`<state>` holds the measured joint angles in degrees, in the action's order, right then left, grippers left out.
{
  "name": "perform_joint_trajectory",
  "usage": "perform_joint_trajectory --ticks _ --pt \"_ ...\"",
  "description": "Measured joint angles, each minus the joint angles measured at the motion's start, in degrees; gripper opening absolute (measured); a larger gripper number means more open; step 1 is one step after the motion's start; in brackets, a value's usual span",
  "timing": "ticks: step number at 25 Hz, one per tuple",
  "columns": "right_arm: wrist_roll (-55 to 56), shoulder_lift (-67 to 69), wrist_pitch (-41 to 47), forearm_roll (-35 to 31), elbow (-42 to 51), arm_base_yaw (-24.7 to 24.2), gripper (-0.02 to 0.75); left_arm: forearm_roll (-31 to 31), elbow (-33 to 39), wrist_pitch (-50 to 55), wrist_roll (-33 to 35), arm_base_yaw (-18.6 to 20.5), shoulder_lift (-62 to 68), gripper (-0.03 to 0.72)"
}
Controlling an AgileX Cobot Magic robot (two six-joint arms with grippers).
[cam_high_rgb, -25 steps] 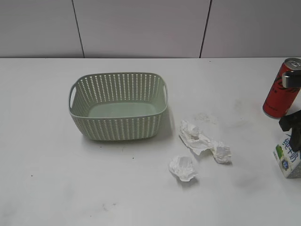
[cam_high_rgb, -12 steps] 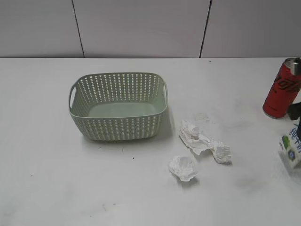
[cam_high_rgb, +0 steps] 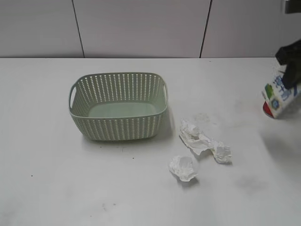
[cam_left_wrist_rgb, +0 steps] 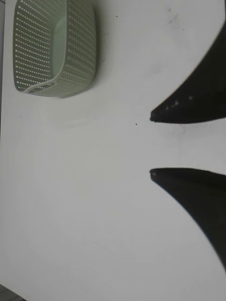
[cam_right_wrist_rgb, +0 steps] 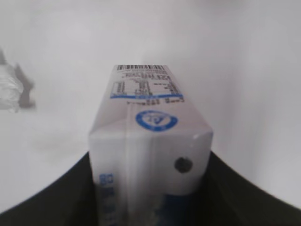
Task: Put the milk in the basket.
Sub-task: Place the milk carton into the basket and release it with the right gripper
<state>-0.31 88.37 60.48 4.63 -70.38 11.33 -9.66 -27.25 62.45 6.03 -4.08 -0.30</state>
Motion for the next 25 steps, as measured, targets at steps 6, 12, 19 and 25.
perform_joint_trajectory --ticks 6,12,19,25 --pt "-0.7 3.7 1.7 0.0 -12.6 6.2 0.369 0.0 0.0 0.0 0.0 0.0 0.0 0.235" --pt "-2.8 13.5 6.4 0.0 -30.1 12.6 0.37 0.0 0.0 0.0 0.0 0.0 0.0 0.235" --pt "-5.7 26.6 9.6 0.0 -46.7 20.0 0.37 0.0 0.0 0.0 0.0 0.0 0.0 0.235" --pt "-8.2 32.7 9.6 -0.5 -51.6 25.3 0.369 0.0 0.0 0.0 0.0 0.0 0.0 0.235"
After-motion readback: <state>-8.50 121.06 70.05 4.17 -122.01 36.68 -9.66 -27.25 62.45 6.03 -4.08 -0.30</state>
